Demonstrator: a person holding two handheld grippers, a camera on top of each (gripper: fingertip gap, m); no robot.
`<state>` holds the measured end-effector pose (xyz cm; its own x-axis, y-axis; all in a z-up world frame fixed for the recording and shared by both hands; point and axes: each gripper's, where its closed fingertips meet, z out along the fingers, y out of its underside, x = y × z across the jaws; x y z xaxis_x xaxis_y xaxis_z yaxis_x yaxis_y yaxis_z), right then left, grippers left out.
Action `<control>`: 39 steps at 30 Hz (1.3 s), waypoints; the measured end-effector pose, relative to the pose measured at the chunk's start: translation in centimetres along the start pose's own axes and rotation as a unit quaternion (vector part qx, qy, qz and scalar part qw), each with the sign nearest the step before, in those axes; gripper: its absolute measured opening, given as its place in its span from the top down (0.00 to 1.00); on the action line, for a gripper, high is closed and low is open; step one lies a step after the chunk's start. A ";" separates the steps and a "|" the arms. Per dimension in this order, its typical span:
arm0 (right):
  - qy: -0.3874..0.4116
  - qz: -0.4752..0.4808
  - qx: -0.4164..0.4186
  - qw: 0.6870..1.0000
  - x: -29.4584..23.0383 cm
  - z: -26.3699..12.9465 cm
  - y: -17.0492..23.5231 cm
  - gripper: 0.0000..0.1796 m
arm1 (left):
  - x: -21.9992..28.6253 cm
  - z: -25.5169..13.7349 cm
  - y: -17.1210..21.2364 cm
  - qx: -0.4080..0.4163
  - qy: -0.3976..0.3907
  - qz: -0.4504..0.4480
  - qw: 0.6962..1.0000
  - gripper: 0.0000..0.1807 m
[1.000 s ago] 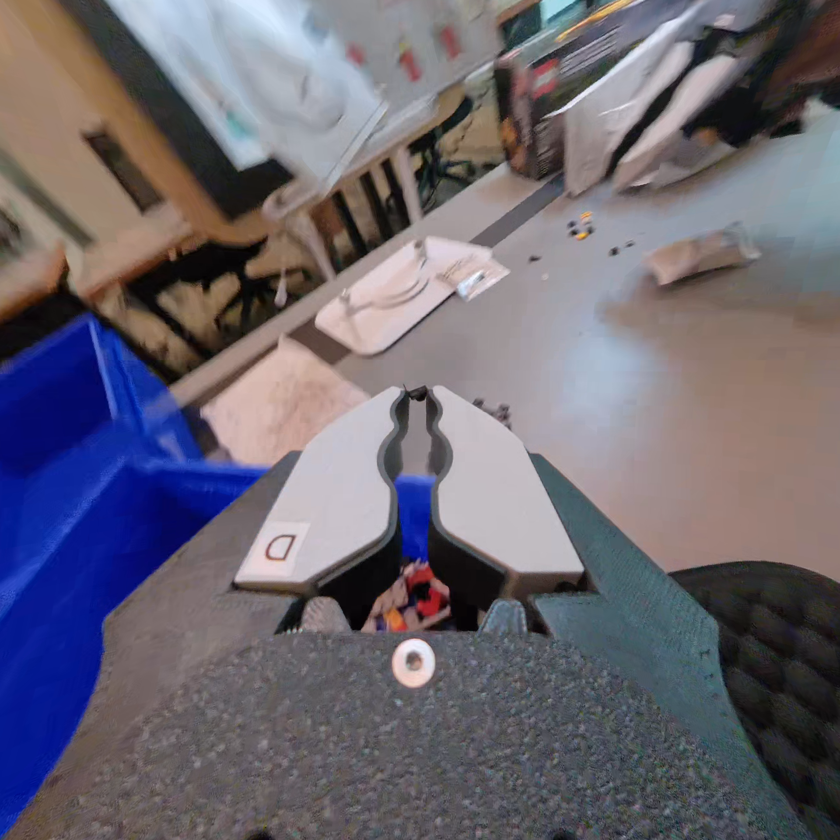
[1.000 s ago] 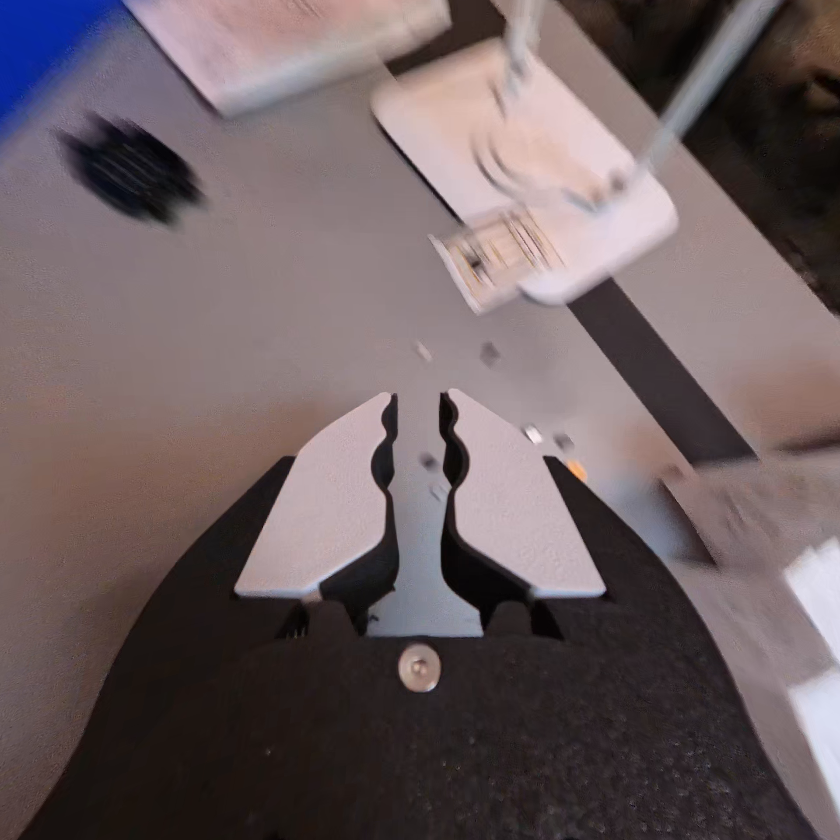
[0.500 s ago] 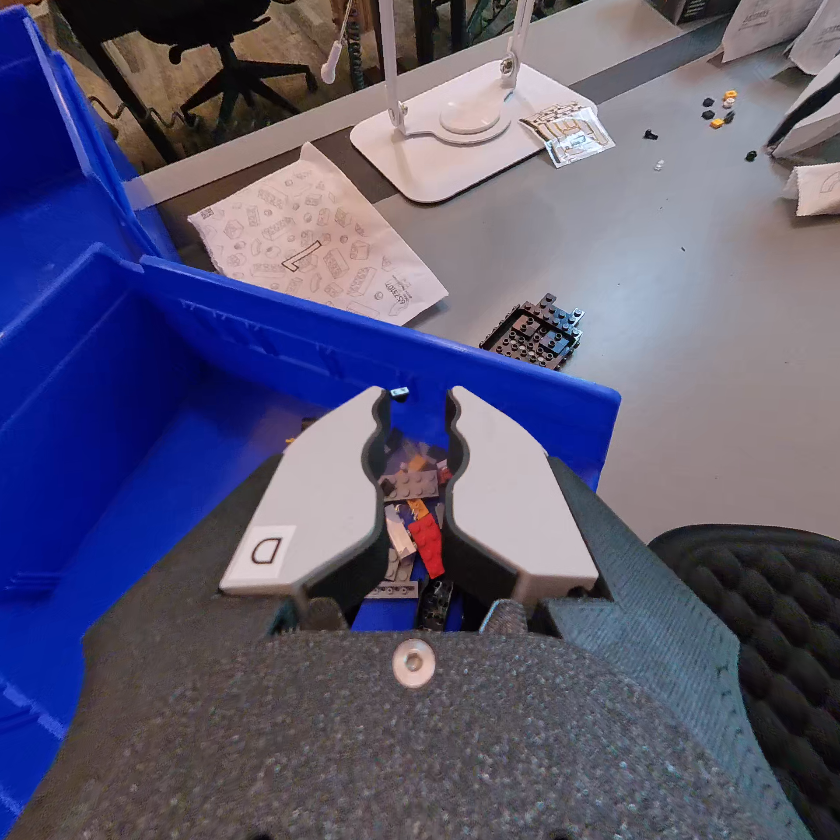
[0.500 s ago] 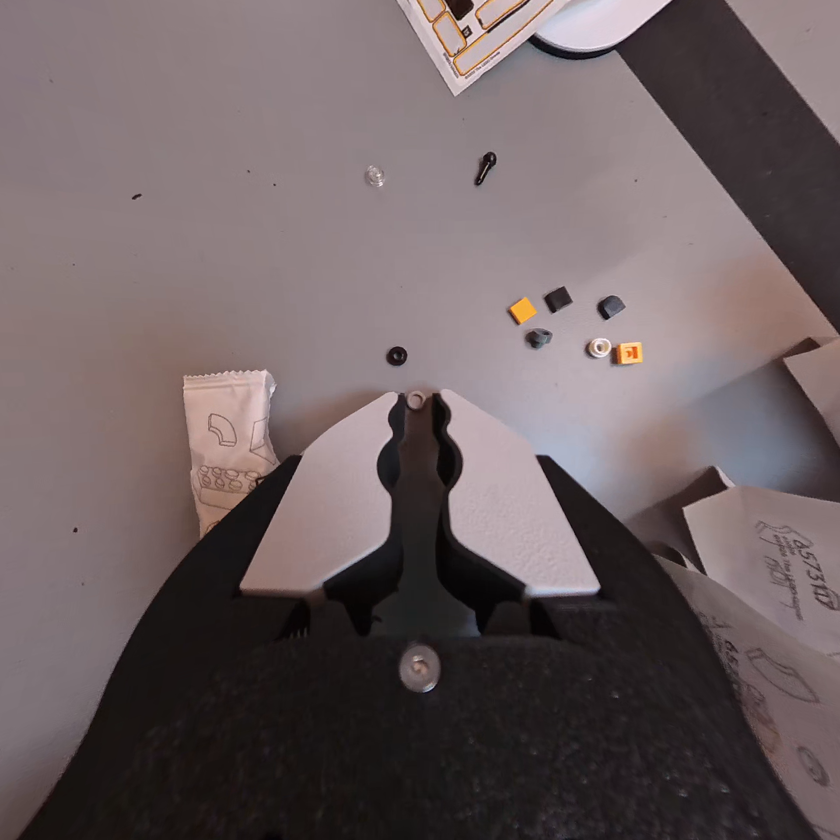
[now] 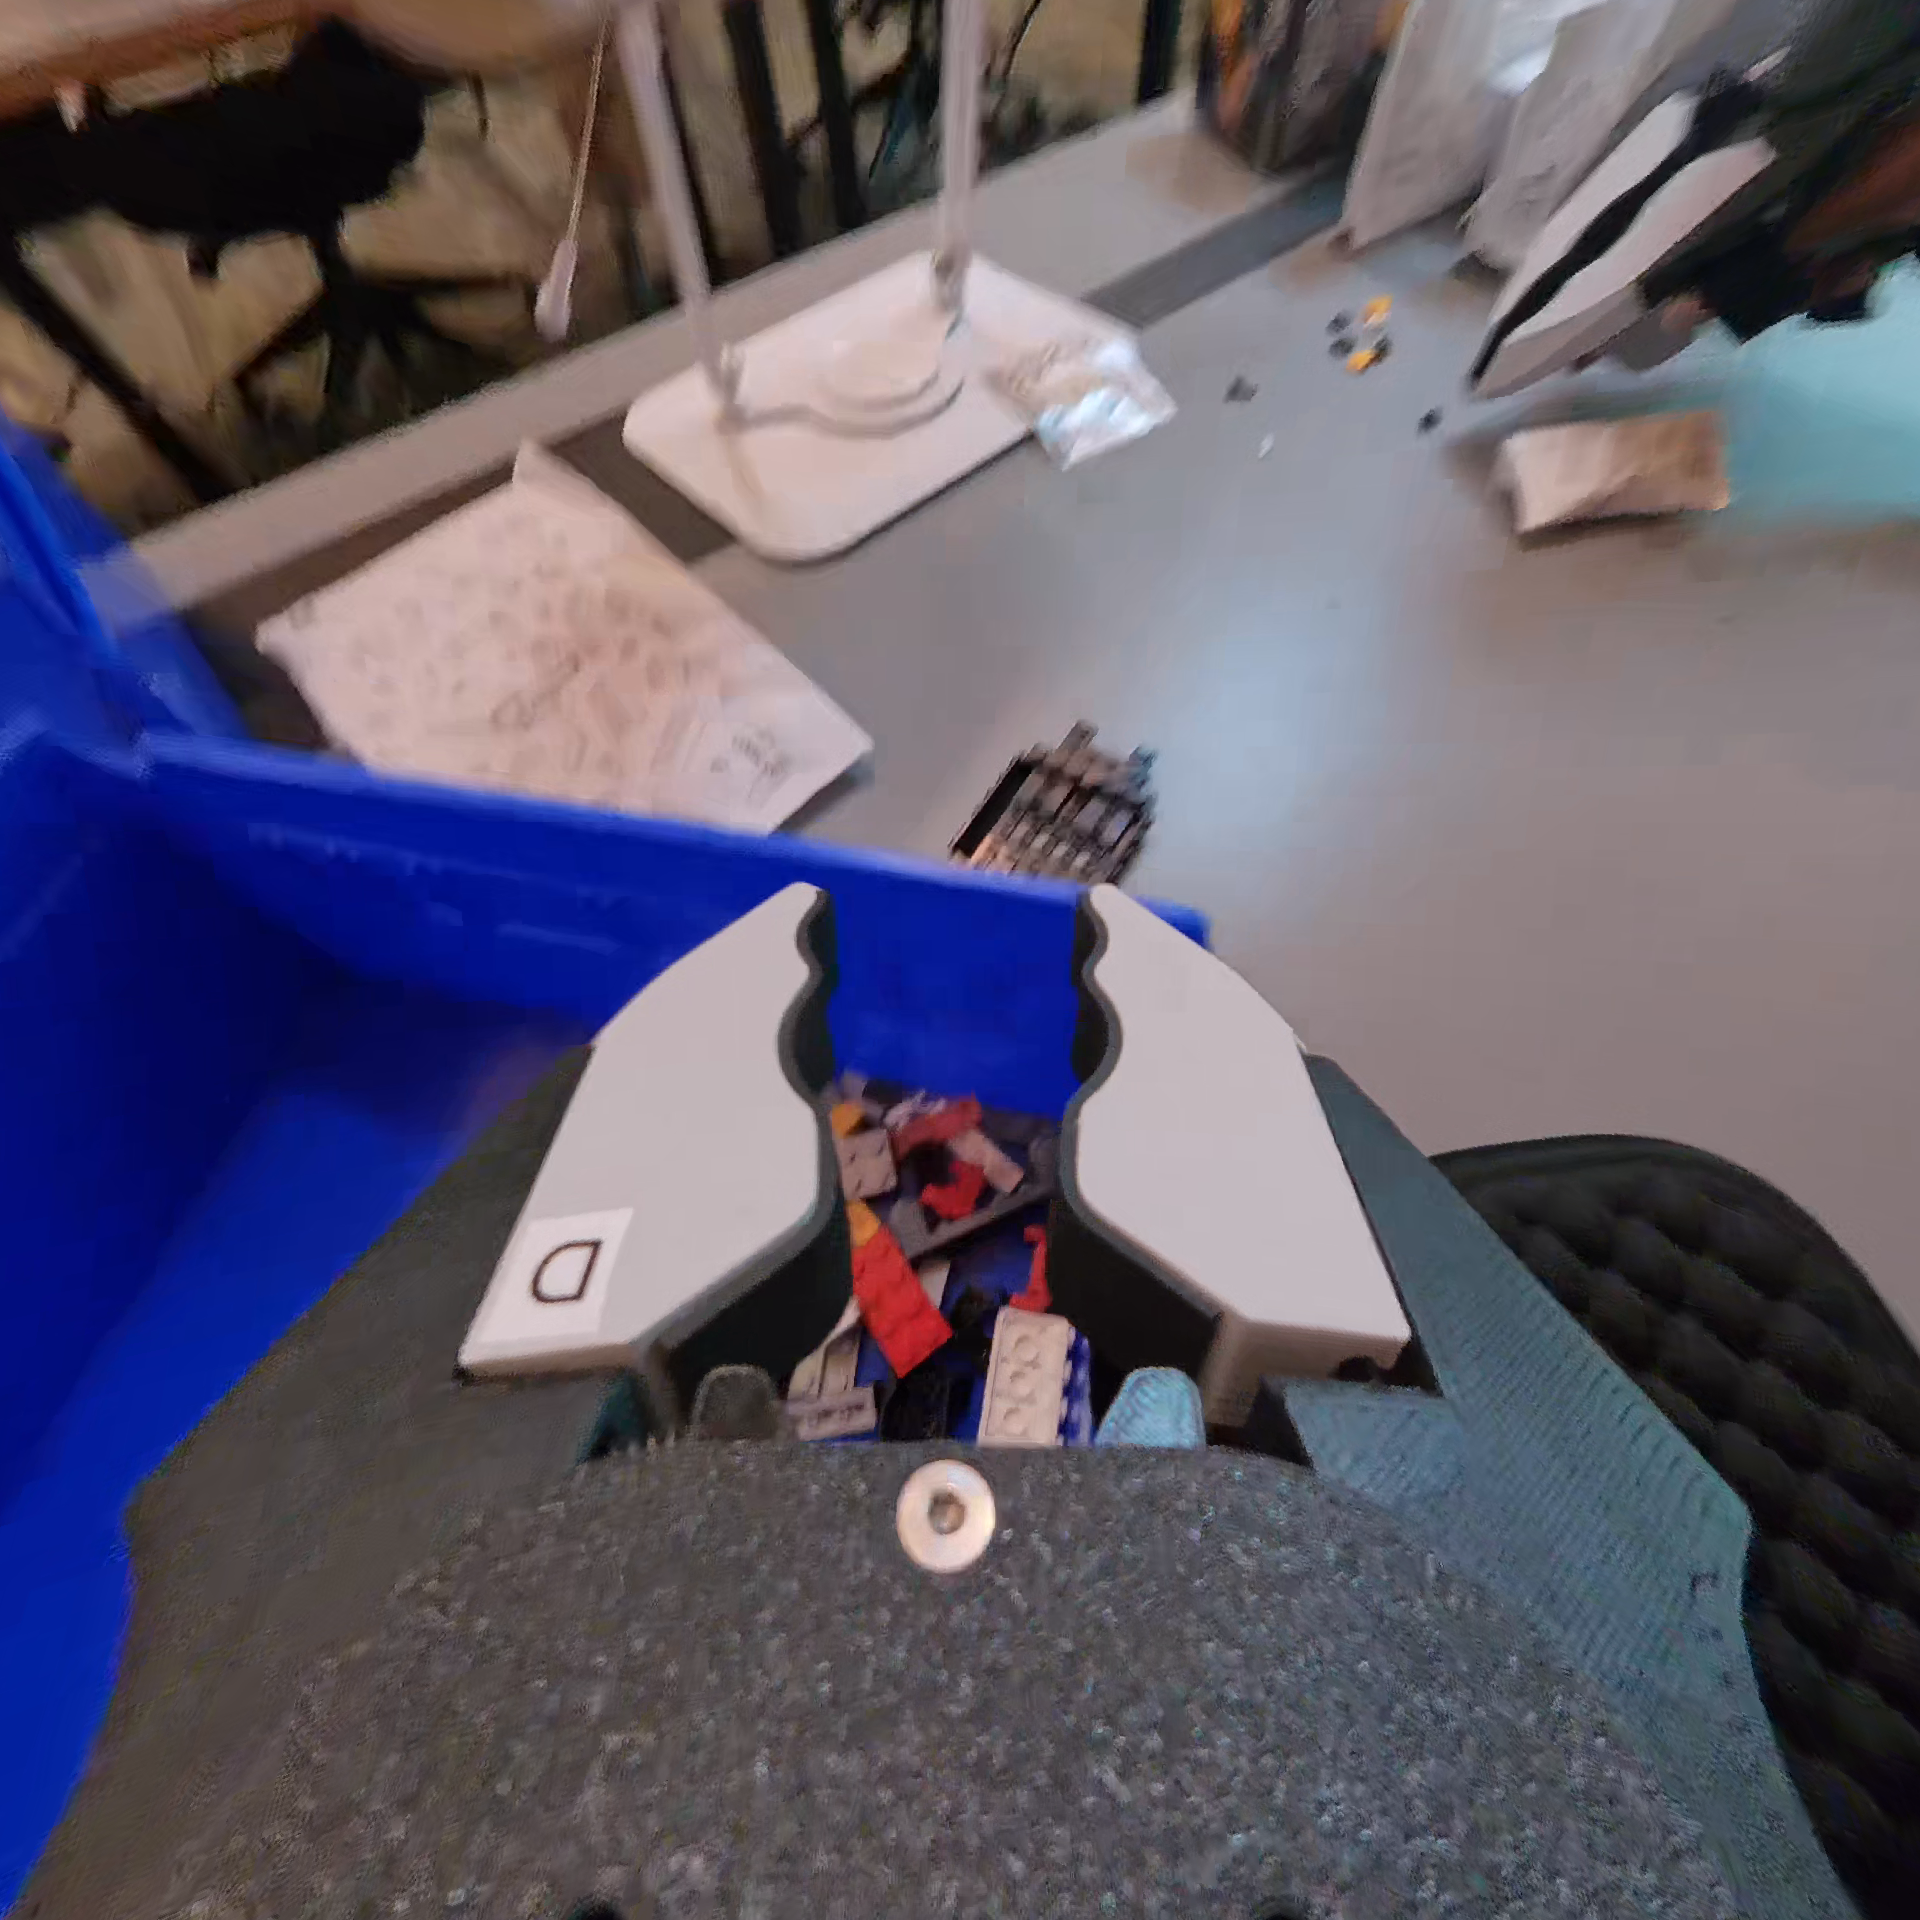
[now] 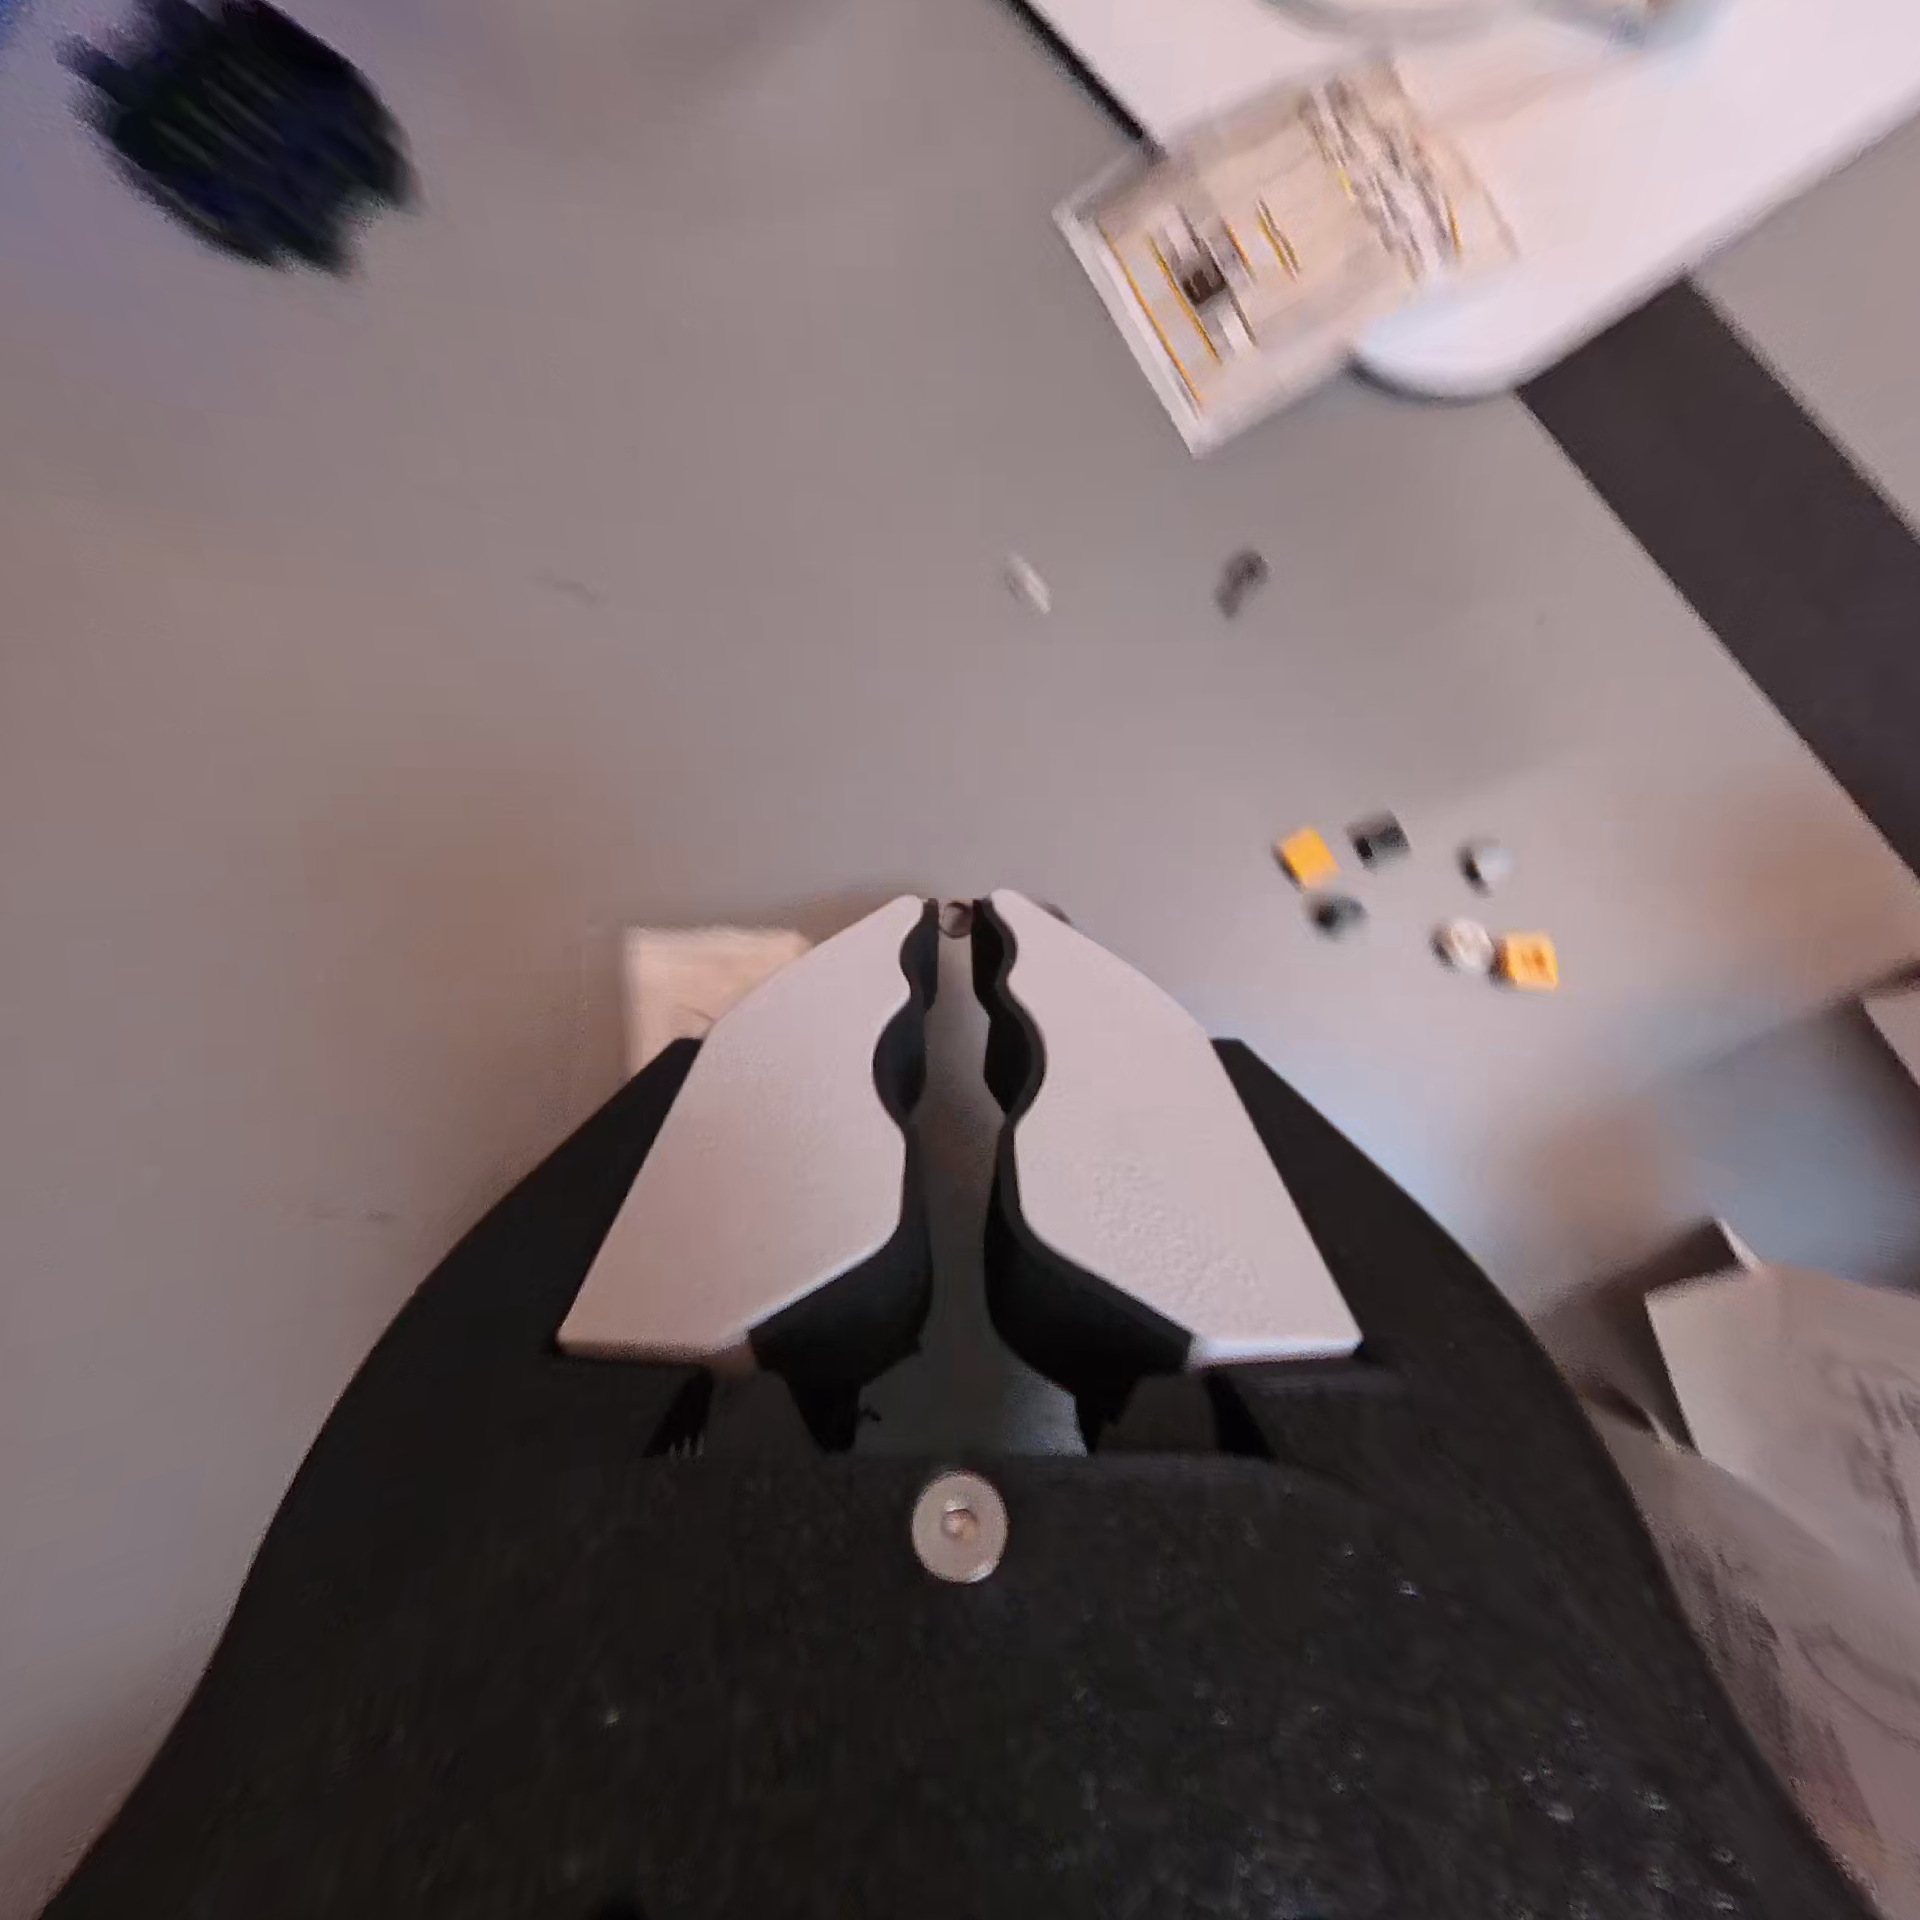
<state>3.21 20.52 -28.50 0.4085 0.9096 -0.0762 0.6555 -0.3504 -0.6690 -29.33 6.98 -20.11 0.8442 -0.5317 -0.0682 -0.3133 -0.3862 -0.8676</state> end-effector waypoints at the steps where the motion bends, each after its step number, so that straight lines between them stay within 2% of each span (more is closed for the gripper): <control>1: -0.024 -0.014 0.033 0.999 -1.5 -0.4 -1.7 0.97 | 1.0 -0.3 -1.0 0.027 0.018 0.016 0.999 0.81; 4: -0.123 -0.046 0.128 0.983 -8.0 -1.4 -6.8 0.97 | 4.7 -0.7 -3.7 0.103 0.073 0.080 0.989 0.85; 7: -0.233 -0.048 0.210 0.948 -15.2 -2.0 -10.8 0.97 | 8.8 -0.5 -4.7 0.137 0.112 0.174 0.969 0.82; 9: -0.306 -0.027 0.259 0.916 -19.4 -2.4 -12.7 0.97 | 11.0 -0.1 -4.9 0.152 0.114 0.236 0.953 0.83; 12: -0.392 0.033 0.286 0.874 -23.9 -2.4 -14.2 0.97 | 13.8 0.2 -5.4 0.185 0.130 0.268 0.937 0.87; 18: -0.471 0.106 0.273 0.832 -26.3 -2.5 -14.5 0.97 | 15.2 0.3 -6.3 0.212 0.101 0.303 0.924 0.93; 28: -0.496 0.116 0.242 0.826 -26.5 -2.1 -13.8 0.97 | 15.4 0.3 -6.1 0.208 0.093 0.321 0.919 0.96; 30: -0.475 0.101 0.256 0.836 -25.1 -2.4 -14.2 0.95 | 14.6 0.3 -6.0 0.199 0.079 0.317 0.924 0.96; 32: -0.409 0.085 0.278 0.865 -21.3 -2.7 -14.7 0.92 | 12.4 0.0 -6.1 0.187 0.047 0.300 0.934 0.96; 34: -0.258 0.047 0.277 0.924 -15.1 -2.1 -14.1 0.91 | 9.0 0.0 -5.5 0.141 0.018 0.254 0.957 0.96; 36: -0.066 0.006 0.229 0.971 -7.2 -1.5 -11.8 0.91 | 5.7 -0.3 -4.6 0.103 -0.008 0.196 0.975 0.96; 38: 0.065 -0.011 0.140 0.988 -1.0 -1.5 -7.9 0.91 | 3.3 -0.4 -3.1 0.056 -0.006 0.119 0.991 0.96; 39: 0.092 -0.007 0.097 0.991 0.9 -1.5 -5.8 0.91 | 2.4 -0.4 -2.2 0.031 -0.003 0.081 0.996 0.96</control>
<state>0.67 23.07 -23.58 0.5206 0.8518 0.0586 0.5351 -0.2720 -0.7998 -26.84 6.25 -18.20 0.7875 -0.5786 -0.2125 -0.4181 -0.2482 -0.8738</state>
